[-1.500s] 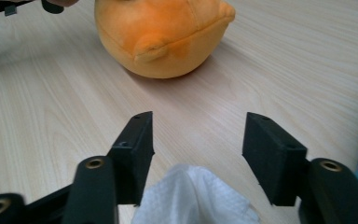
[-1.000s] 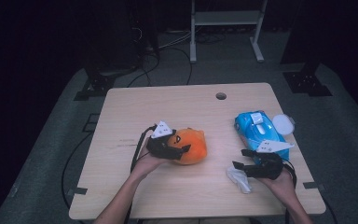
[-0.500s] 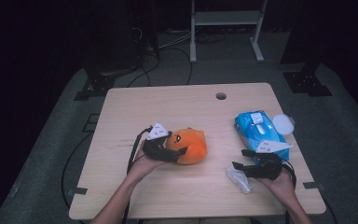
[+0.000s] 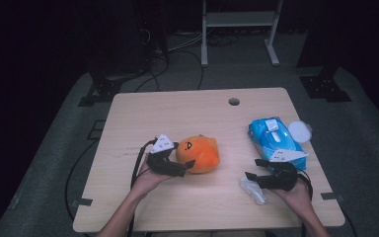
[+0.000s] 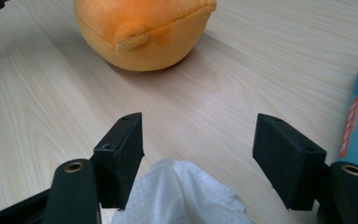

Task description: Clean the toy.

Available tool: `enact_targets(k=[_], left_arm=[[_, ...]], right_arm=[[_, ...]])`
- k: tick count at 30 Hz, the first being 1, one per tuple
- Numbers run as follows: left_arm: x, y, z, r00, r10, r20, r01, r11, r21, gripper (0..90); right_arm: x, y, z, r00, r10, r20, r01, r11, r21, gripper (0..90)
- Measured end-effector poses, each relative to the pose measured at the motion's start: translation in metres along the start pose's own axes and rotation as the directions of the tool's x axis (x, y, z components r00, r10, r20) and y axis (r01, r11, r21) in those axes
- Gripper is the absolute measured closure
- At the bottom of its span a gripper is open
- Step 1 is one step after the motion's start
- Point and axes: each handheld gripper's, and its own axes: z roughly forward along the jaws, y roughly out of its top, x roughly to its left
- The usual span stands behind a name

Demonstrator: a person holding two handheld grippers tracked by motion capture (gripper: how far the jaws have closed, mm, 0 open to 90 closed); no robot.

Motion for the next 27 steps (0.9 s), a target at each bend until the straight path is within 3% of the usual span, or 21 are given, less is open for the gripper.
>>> enact_targets(k=[10,27], left_arm=[[0.001,-0.010,-0.008,0.9996,0.001,-0.027,-0.001,0.9999,-0.012,8.5],[0.004,-0.028,-0.019,0.9986,0.010,-0.051,-0.009,0.9996,0.025,8.5]], right_arm=[[0.001,0.000,-0.001,1.0000,-0.007,0.004,0.007,1.000,-0.006,32.0],[0.004,0.002,-0.001,0.9998,-0.017,0.006,0.017,1.000,0.002,31.4]])
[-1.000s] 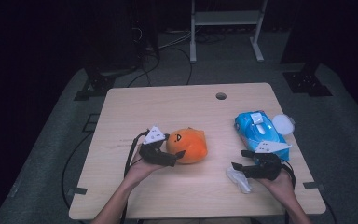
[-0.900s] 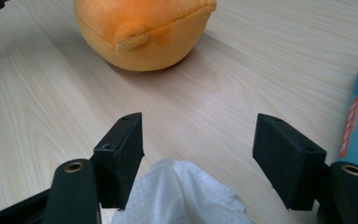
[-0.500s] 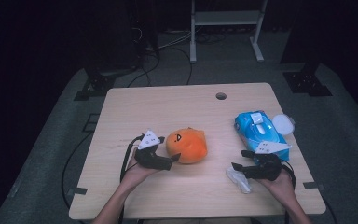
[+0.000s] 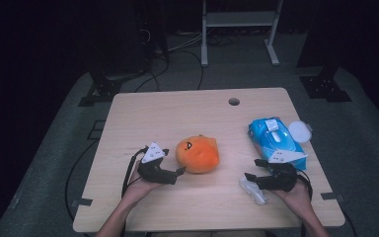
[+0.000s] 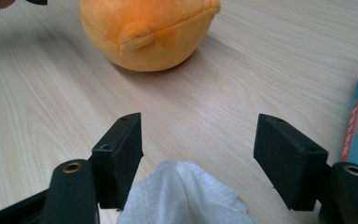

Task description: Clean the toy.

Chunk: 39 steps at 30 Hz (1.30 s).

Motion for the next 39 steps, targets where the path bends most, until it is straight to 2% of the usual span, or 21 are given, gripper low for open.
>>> enact_targets(k=[17,34,36,39], left_arm=[[-0.002,-0.021,-0.007,0.9998,0.016,-0.010,-0.016,0.9977,0.066,8.5],[-0.007,-0.038,-0.019,0.9999,0.001,-0.014,0.000,0.9969,0.079,8.5],[-0.008,-0.044,-0.019,0.9998,0.005,-0.019,-0.004,0.9957,0.093,8.5],[-0.013,-0.048,-0.018,0.9966,0.060,-0.056,-0.053,0.9922,0.112,8.5]], right_arm=[[0.001,0.000,-0.001,1.0000,-0.001,0.000,0.001,1.000,0.000,31.2],[0.001,-0.003,-0.002,1.0000,-0.009,0.001,0.009,1.000,0.013,31.0],[0.001,-0.004,-0.002,1.0000,-0.007,0.002,0.007,1.000,0.010,30.8],[0.001,-0.004,-0.003,1.0000,-0.007,0.002,0.007,1.000,0.008,30.5]])
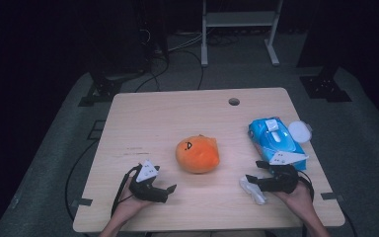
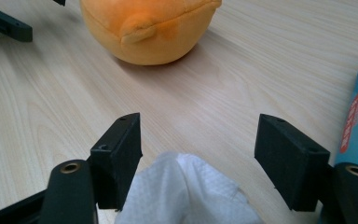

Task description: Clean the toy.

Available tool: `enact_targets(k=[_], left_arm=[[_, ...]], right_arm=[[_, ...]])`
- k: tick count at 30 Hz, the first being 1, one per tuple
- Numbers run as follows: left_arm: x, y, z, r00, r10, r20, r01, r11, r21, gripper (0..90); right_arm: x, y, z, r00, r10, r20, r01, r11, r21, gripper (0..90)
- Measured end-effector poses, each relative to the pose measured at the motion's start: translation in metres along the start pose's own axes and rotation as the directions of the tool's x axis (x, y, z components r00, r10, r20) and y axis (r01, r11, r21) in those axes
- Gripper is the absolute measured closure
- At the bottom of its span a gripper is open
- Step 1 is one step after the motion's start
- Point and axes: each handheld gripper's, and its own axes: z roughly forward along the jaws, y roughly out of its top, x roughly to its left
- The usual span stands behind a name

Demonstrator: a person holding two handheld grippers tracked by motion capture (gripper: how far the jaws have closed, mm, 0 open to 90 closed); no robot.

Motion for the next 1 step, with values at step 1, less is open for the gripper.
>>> enact_targets(k=[1], left_arm=[[-0.0019,-0.0001,0.0006,0.9997,0.023,-0.009,-0.022,0.9997,0.002,8.5]], right_arm=[[0.0005,0.0001,0.0001,1.0000,-0.006,0.001,0.006,1.000,0.000,30.5]])
